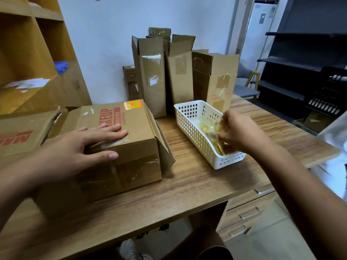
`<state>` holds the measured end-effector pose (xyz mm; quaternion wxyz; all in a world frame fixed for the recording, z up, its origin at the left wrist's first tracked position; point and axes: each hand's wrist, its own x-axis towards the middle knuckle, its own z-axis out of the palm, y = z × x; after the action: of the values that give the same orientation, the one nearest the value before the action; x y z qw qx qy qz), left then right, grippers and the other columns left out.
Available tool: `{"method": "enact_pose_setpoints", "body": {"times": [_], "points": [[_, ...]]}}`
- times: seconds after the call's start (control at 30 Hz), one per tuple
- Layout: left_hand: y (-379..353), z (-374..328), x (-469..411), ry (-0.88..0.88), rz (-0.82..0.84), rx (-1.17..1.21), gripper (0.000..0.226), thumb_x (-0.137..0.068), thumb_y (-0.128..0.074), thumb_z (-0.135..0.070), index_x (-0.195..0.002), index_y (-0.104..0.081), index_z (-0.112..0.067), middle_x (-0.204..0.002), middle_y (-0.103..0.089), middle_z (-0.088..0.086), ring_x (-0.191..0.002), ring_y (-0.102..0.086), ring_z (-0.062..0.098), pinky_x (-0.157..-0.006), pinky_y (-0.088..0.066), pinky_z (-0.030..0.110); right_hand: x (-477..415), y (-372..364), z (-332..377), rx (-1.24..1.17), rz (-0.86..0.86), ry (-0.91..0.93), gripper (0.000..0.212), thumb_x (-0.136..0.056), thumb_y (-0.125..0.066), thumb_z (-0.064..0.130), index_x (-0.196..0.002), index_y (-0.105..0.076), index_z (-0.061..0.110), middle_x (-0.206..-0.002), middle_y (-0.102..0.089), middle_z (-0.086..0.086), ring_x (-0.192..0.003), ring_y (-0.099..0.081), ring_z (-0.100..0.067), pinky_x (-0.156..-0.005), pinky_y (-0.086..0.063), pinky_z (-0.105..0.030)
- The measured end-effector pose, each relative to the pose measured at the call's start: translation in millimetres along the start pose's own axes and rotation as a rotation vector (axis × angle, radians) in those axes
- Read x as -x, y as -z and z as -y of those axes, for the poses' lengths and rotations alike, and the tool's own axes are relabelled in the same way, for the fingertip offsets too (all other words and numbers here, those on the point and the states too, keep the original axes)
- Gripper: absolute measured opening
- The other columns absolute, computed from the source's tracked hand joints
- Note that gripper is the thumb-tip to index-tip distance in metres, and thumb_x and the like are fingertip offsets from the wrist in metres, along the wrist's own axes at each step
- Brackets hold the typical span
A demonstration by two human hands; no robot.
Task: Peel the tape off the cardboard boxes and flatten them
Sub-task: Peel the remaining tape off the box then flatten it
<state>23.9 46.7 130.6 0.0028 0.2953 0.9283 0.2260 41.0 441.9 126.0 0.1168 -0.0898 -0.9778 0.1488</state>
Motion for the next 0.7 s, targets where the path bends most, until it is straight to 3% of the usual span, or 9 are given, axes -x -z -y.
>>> {"method": "enact_pose_setpoints", "body": {"times": [0.17, 0.33, 0.43, 0.57, 0.7], "points": [[0.2, -1.9, 1.4, 0.008, 0.000, 0.002, 0.068, -0.065, -0.046, -0.091, -0.131, -0.035, -0.078, -0.143, -0.027, -0.053, -0.141, -0.015, -0.021, -0.125, -0.016, 0.040, 1.0, 0.3, 4.7, 0.077, -0.041, -0.034, 0.057, -0.080, -0.080, 0.049, -0.113, -0.050, 0.012, -0.108, -0.068, -0.011, -0.092, -0.066, -0.030, -0.073, -0.054, -0.041], [0.6, -1.3, 1.6, 0.019, 0.004, 0.002, 0.071, -0.062, -0.044, -0.095, -0.130, -0.034, -0.079, -0.143, -0.026, -0.053, -0.144, -0.015, -0.016, -0.124, -0.018, 0.043, -0.3, 6.3, 4.2, 0.087, -0.042, -0.018, 0.062, -0.074, -0.084, 0.050, -0.115, -0.052, 0.016, -0.095, -0.062, 0.001, -0.080, -0.054, -0.019, -0.062, -0.042, -0.034], [1.1, -1.1, 1.5, 0.024, 0.013, -0.004, 0.073, -0.061, -0.042, -0.098, -0.131, -0.033, -0.079, -0.144, -0.024, -0.053, -0.147, -0.015, -0.010, -0.125, -0.018, 0.045, -0.2, 6.4, 3.4, 0.094, -0.043, -0.014, 0.065, -0.074, -0.085, 0.048, -0.119, -0.050, 0.016, -0.100, -0.066, -0.002, -0.082, -0.057, -0.020, -0.066, -0.047, -0.035], [0.8, -1.0, 1.1, 0.023, 0.015, 0.005, 0.071, -0.063, -0.044, -0.095, -0.131, -0.033, -0.079, -0.144, -0.025, -0.053, -0.145, -0.015, -0.014, -0.124, -0.017, 0.043, -0.8, 7.8, 1.2, 0.013, -0.035, 0.031, 0.076, -0.070, -0.089, 0.043, -0.118, -0.034, 0.023, -0.094, -0.064, -0.001, -0.084, -0.065, -0.022, -0.071, -0.057, -0.042], [0.6, 0.5, 1.0, 0.023, 0.024, -0.009, 0.072, -0.065, -0.041, -0.096, -0.133, -0.032, -0.077, -0.146, -0.024, -0.051, -0.148, -0.015, -0.008, -0.125, -0.017, 0.047, -1.1, 9.6, 0.9, 0.128, 0.033, 0.086, 0.052, -0.084, -0.075, 0.043, -0.124, -0.044, 0.032, -0.110, -0.065, -0.002, -0.093, -0.063, -0.021, -0.079, -0.057, -0.044]]}}
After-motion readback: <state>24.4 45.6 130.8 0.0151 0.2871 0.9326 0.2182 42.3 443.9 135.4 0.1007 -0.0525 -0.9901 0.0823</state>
